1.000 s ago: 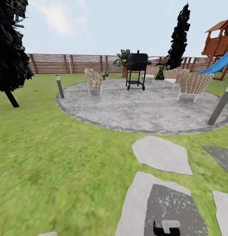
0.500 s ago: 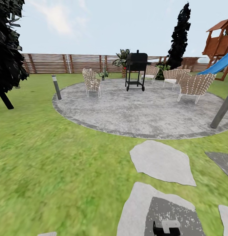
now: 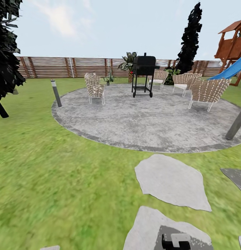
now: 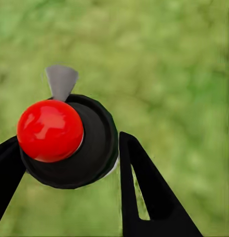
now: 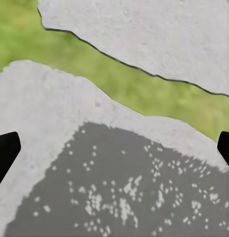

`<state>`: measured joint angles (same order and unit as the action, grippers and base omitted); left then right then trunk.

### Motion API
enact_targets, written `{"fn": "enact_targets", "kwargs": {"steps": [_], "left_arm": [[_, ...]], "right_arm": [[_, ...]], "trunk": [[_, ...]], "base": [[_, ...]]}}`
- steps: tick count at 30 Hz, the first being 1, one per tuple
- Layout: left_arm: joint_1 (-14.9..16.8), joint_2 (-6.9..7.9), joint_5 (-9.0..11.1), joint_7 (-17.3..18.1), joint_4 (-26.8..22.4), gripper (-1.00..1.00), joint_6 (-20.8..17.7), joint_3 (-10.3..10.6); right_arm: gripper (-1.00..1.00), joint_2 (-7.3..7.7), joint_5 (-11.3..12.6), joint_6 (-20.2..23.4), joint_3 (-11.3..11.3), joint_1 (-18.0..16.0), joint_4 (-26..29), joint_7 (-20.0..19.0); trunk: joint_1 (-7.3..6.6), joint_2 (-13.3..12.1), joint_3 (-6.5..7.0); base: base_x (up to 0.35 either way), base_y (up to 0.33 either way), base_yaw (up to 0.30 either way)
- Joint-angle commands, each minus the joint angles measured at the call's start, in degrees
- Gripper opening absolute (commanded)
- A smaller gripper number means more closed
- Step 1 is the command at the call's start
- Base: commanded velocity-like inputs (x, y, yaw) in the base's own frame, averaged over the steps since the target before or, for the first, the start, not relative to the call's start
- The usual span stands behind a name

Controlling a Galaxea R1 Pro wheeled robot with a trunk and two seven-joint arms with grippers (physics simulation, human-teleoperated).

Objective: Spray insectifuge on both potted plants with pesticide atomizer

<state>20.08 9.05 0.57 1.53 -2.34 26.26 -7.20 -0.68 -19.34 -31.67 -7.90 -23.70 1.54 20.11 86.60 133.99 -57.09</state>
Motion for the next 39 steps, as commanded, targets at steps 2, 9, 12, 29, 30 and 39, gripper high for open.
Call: {"fn": "enact_targets", "kwargs": {"steps": [2, 9, 12, 29, 30, 39], "left_arm": [[0.0, 0.01, 0.0, 0.1, 0.1, -1.00, 0.2, -0.3], [0.0, 0.01, 0.1, 0.1, 0.1, -1.00, 0.2, -0.3], [0.0, 0.01, 0.0, 0.1, 0.1, -1.00, 0.2, -0.3], [0.0, 0.01, 0.0, 0.1, 0.1, -1.00, 0.2, -0.3], [0.0, 0.01, 0.1, 0.1, 0.1, -1.00, 0.2, -0.3], [0.0, -0.08, 0.0, 0.1, 0.1, -1.00, 0.3, -0.3]], "right_arm": [[1.00, -0.02, -0.6, -0.1, -0.4, 0.0, 0.0, 0.3], [1.00, -0.02, -0.6, -0.1, -0.4, 0.0, 0.0, 0.2], [1.00, -0.02, -0.6, -0.1, -0.4, 0.0, 0.0, 0.2], [1.00, -0.02, -0.6, -0.1, -0.4, 0.0, 0.0, 0.2], [1.00, -0.02, -0.6, -0.1, -0.4, 0.0, 0.0, 0.2], [1.00, -0.02, -0.6, -0.1, -0.4, 0.0, 0.0, 0.2]], "trunk": [[0.02, 0.0, -0.05], [0.02, 0.0, -0.05], [0.02, 0.0, -0.05], [0.02, 0.0, -0.05], [0.02, 0.0, -0.05], [0.02, 0.0, -0.05]], "base": [[0.316, -0.121, 0.000], [0.316, -0.124, 0.000], [0.316, -0.125, 0.000], [0.316, -0.125, 0.000], [0.316, -0.125, 0.000], [0.316, -0.125, 0.000]]}}
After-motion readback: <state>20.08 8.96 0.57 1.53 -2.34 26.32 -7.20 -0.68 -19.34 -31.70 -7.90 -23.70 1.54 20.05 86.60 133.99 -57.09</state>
